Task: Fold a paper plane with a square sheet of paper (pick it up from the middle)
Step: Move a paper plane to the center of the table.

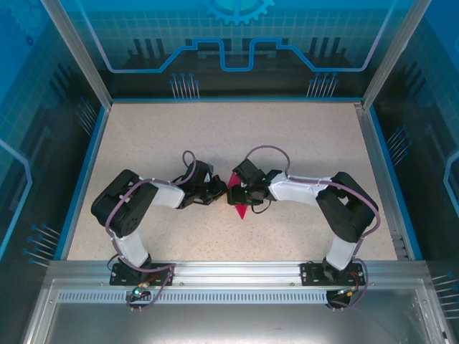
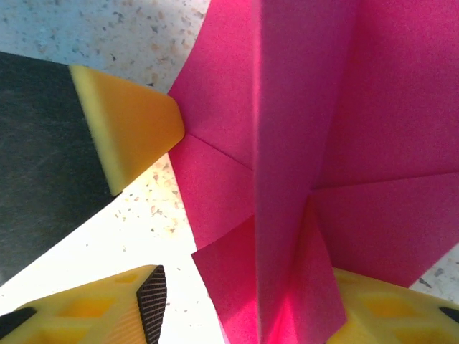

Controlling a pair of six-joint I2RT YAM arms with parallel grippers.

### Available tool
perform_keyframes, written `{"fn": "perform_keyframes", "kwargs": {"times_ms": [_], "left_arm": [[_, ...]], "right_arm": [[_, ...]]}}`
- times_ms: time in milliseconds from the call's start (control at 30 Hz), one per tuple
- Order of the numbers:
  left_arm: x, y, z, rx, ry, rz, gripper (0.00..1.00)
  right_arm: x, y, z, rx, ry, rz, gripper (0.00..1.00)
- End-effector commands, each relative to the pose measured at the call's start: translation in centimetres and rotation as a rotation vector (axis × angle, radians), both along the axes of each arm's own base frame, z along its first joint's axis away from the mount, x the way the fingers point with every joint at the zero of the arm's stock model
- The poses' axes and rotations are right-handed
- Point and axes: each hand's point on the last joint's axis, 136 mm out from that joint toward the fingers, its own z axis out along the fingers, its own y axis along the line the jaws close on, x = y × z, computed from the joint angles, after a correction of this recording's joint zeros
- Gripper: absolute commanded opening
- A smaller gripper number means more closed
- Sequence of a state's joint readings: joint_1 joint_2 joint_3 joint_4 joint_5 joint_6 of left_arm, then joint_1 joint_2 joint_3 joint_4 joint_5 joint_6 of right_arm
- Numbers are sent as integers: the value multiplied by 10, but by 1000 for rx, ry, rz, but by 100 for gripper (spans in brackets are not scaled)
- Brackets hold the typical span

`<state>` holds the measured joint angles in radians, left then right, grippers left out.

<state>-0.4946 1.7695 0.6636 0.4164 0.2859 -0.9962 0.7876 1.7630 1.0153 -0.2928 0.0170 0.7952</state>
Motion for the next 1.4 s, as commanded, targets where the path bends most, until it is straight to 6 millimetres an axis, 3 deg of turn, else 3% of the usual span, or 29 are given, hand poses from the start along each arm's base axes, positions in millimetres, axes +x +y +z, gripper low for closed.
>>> {"fn": "perform_keyframes", "kwargs": {"times_ms": [0, 167, 333, 567, 700, 1133, 1367], "left_arm": [[-5, 3, -1, 8, 22, -10, 11], [-5, 14, 19, 77, -6, 1, 19], [-6, 38, 41, 156, -41, 54, 32], [-20, 95, 48, 342, 11, 192, 56], [-28, 115, 47, 414, 26, 231, 69], [-33, 123, 37, 435, 51, 232, 81], [-33, 121, 33, 435, 58, 221, 82]], "right_arm": [[-1, -4, -4, -55, 14, -52, 53], [1, -10, -5, -75, 6, -93, 42], [2, -12, -5, -100, 6, -99, 31], [3, -15, -6, -177, -13, -91, 28], [4, -19, -6, -249, -45, -90, 27], [2, -17, -15, -305, -52, -85, 20], [5, -15, -8, -311, -73, -68, 36]]}}
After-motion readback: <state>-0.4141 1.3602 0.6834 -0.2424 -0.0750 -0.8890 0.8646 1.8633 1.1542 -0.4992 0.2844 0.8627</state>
